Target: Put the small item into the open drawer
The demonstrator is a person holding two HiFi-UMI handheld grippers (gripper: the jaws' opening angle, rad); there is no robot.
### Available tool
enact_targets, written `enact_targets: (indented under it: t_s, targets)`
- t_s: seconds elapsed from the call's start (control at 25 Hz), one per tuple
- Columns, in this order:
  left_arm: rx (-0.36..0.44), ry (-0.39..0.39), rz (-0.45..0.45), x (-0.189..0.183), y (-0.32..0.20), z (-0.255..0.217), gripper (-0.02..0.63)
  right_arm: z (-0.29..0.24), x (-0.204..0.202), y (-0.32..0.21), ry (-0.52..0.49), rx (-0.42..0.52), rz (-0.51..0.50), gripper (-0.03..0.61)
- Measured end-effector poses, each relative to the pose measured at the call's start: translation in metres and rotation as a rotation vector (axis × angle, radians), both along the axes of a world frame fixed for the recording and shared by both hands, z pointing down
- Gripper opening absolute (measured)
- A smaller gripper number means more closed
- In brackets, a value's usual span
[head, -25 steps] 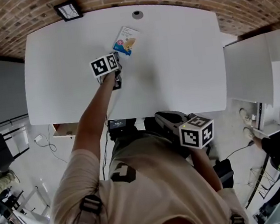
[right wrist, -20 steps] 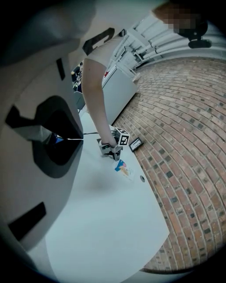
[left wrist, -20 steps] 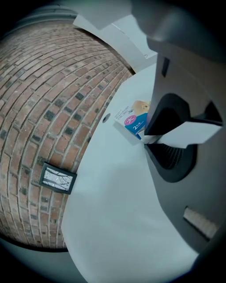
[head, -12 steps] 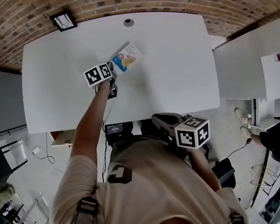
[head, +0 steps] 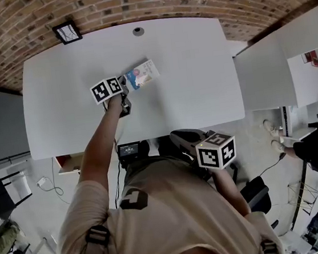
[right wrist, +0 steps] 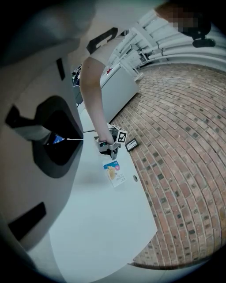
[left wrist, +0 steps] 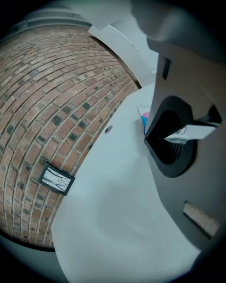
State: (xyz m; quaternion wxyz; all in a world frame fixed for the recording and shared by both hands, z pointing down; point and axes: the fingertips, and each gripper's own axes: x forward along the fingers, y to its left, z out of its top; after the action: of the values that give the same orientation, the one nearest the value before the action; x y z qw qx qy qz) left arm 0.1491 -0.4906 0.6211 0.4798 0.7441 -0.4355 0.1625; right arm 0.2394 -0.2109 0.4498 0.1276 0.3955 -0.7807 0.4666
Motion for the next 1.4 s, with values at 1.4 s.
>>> enact_targets:
  t_s: [1.4]
  targets:
    - [-0.014, 0.496, 0.178, -0.013, 0.093, -0.094, 0.002, -0.003, -0.079, 0.054, 0.123, -0.005, 0.022, 0.005]
